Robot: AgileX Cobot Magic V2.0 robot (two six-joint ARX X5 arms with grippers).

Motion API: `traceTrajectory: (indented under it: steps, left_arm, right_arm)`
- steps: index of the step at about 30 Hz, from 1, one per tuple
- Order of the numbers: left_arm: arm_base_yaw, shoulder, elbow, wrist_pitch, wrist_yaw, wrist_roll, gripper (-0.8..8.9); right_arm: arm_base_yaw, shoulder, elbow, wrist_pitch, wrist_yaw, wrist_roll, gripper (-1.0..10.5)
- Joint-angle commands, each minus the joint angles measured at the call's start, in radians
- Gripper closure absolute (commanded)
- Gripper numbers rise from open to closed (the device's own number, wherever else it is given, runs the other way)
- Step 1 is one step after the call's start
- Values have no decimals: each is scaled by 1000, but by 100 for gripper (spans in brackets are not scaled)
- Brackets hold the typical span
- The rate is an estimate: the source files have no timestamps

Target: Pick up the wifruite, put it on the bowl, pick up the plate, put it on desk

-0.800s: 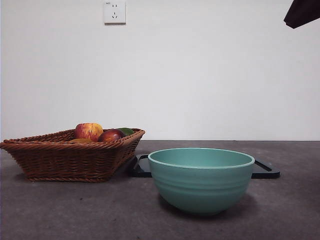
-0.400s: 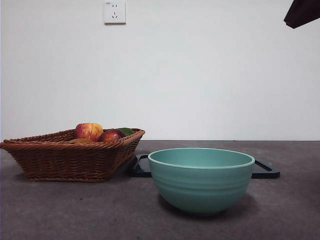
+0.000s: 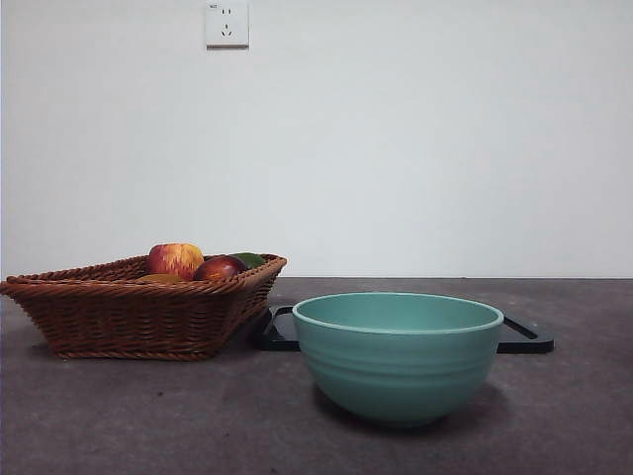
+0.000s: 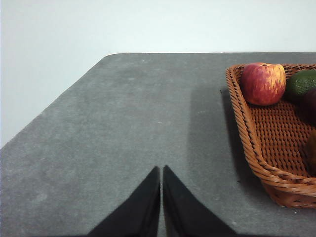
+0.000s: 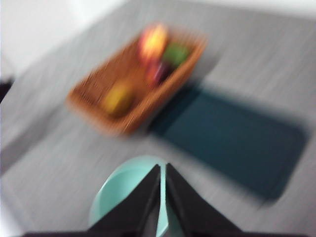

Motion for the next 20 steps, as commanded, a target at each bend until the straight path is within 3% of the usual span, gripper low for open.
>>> traceTrajectory:
  steps: [1, 6, 9, 20]
  left_arm:
    - [2, -2, -21, -7, -2, -8, 806]
    - [2, -2, -21, -7, -2, -8, 806]
    - [2, -2, -21, -7, -2, -8, 806]
    - [2, -2, -21, -7, -2, -8, 806]
  right_arm:
    - [-90, -63, -49, 145, 5, -66, 940]
    - [-226, -196, -206, 330, 39, -65, 940]
    - [-280, -284, -323, 379, 105, -65, 940]
    - [-359, -490, -644, 516, 215, -53, 940]
